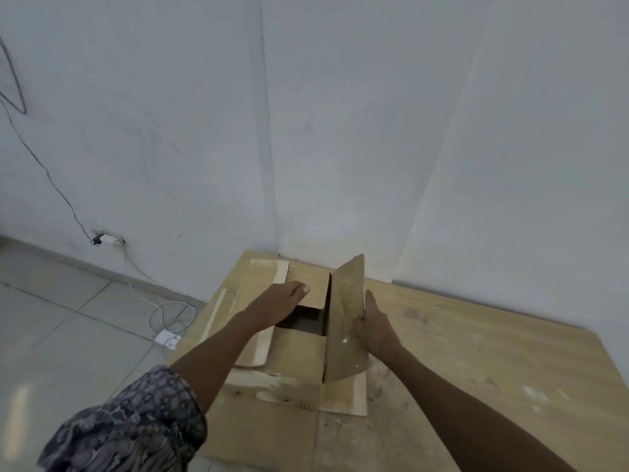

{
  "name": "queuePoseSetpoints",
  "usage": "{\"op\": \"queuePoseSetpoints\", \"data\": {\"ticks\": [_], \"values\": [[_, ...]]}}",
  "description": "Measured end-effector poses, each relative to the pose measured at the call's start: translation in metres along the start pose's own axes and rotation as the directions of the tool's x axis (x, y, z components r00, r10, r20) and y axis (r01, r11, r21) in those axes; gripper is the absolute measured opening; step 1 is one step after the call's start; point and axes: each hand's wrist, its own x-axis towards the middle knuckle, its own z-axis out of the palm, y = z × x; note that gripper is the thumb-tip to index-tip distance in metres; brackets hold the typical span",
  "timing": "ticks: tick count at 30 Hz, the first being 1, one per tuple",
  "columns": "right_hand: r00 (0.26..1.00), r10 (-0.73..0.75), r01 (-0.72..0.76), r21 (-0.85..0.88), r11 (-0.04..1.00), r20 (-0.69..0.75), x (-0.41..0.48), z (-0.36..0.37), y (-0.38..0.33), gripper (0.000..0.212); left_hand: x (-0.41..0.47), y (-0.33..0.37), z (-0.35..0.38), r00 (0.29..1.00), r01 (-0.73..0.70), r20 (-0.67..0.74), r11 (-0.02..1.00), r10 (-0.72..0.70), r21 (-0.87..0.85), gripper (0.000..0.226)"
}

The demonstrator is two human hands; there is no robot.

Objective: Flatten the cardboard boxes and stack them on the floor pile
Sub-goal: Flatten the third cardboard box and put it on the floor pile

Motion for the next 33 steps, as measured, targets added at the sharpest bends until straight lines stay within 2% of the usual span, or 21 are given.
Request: {"op": "queuePoseSetpoints", "data": {"ticks": [4,7,10,13,16,19,23,25,27,30,33], "values": [[0.994,-0.022,0.015,-0.063,0.998,-0.104,-0.007,-0.048,0.035,0.066,0.014,-0.006,0.023,1.0,-0.02,0.018,0.996,0.018,0.091,0.033],[0.983,-0.075,0.048,-0.166,0.985,-0.166,-0.019,-0.09,0.069,0.062,0.026,0.003,0.051,0.992,-0.109,0.087,0.975,0.094,0.193,0.034],[0.967,-0.005,-0.049,-0.202,0.978,-0.255,-0.033,-0.134,0.109,0.064,0.037,0.031,0.083,0.973,-0.213,0.14,0.946,0.183,0.246,0.036],[0.943,0.084,-0.151,-0.189,0.97,-0.323,-0.05,-0.173,0.141,0.061,0.045,0.067,0.117,0.95,-0.291,0.185,0.929,0.253,0.226,0.035],[0.924,0.109,-0.185,-0.178,0.966,-0.366,-0.068,-0.201,0.161,0.057,0.046,0.11,0.157,0.909,-0.389,0.238,0.901,0.341,0.193,0.036],[0.93,0.133,-0.218,-0.225,0.95,-0.342,-0.076,-0.217,0.177,0.059,0.04,0.147,0.204,0.844,-0.496,0.375,0.823,0.383,0.278,0.038],[0.939,0.151,-0.24,-0.274,0.931,-0.309,-0.075,-0.228,0.195,0.061,0.029,0.171,0.25,0.741,-0.643,0.577,0.612,0.344,0.46,0.045],[0.946,0.123,-0.212,-0.283,0.935,-0.301,-0.073,-0.227,0.196,0.058,0.024,0.176,0.252,0.748,-0.657,0.572,0.501,0.337,0.563,0.048],[0.95,0.069,-0.169,-0.316,0.933,-0.306,-0.069,-0.224,0.197,0.052,0.024,0.175,0.243,0.765,-0.643,0.514,0.421,0.388,0.64,0.046],[0.938,0.082,-0.228,-0.421,0.878,-0.338,-0.059,-0.219,0.197,0.059,0.029,0.172,0.216,0.762,-0.623,0.393,0.416,0.514,0.662,0.043],[0.926,0.099,-0.298,-0.544,0.785,-0.364,-0.048,-0.213,0.191,0.062,0.033,0.168,0.186,0.711,-0.636,0.286,0.412,0.643,0.653,0.038]]}}
